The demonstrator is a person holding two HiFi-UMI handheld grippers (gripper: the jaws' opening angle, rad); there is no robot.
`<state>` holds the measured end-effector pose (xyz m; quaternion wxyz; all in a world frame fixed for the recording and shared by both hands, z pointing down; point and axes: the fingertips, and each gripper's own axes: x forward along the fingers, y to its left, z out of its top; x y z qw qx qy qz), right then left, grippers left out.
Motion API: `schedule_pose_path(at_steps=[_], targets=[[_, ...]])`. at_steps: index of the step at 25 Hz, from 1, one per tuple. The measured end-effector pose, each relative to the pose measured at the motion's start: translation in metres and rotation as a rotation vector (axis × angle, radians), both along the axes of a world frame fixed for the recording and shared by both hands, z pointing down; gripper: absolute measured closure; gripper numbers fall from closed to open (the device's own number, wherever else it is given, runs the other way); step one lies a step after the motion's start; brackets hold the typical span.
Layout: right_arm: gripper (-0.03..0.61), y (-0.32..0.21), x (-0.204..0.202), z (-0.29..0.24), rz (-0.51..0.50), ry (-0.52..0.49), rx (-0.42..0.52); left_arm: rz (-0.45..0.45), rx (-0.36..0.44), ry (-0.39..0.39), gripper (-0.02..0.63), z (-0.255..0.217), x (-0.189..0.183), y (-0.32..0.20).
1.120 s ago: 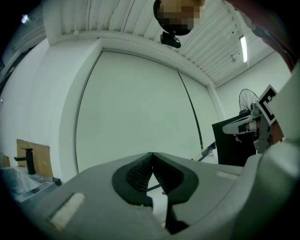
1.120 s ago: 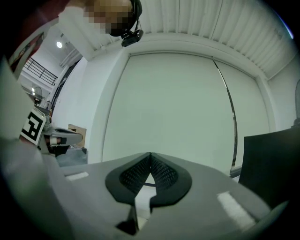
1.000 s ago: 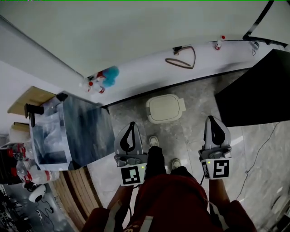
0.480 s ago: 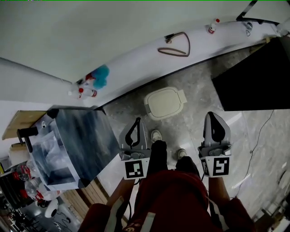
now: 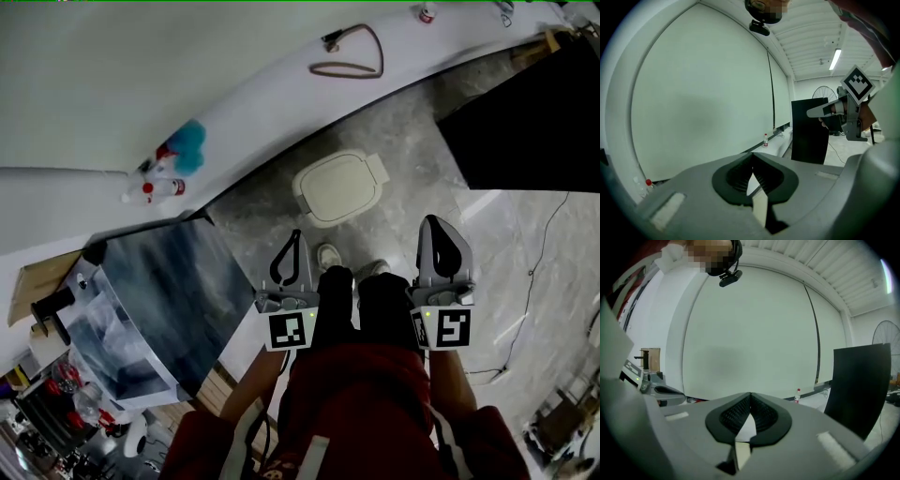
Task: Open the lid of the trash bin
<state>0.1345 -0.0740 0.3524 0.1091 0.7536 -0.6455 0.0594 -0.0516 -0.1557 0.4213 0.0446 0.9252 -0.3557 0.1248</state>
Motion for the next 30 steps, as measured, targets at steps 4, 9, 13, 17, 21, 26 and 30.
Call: schedule_pose_path(at_steps=[4,9,13,17,21,26,30], targets=[[0.578,-0.002,0.003,0.024,0.012,-0.011,-0.03,0.018,-0.022,-0.028,0.609,0.03,0.003,-0.001],[0.578,0.0,0.011,0.063,0.017,-0.043,-0.057,-0.004,-0.067,-0.038,0.609,0.073,0.005,0.0],[0.578,0.0,0.018,0.1,-0.014,-0.057,-0.101,-0.018,-0.088,-0.077,0.609,0.112,0.011,-0.001],[0.578,0.004,0.019,0.136,-0.031,-0.071,-0.151,-0.039,-0.175,-0.108,0.609,0.165,0.011,-0.002],[0.578,0.012,0.021,0.174,-0.042,-0.091,-0.192,-0.063,-0.248,-0.14,0.609,0.223,0.007,0.0],[0.578,0.026,0.024,0.222,-0.035,-0.131,-0.244,-0.044,-0.266,-0.211,0.609,0.271,0.007,0.005],[0.578,0.03,0.022,0.249,-0.041,-0.146,-0.266,-0.026,-0.302,-0.243,0.609,0.302,0.006,0.008]])
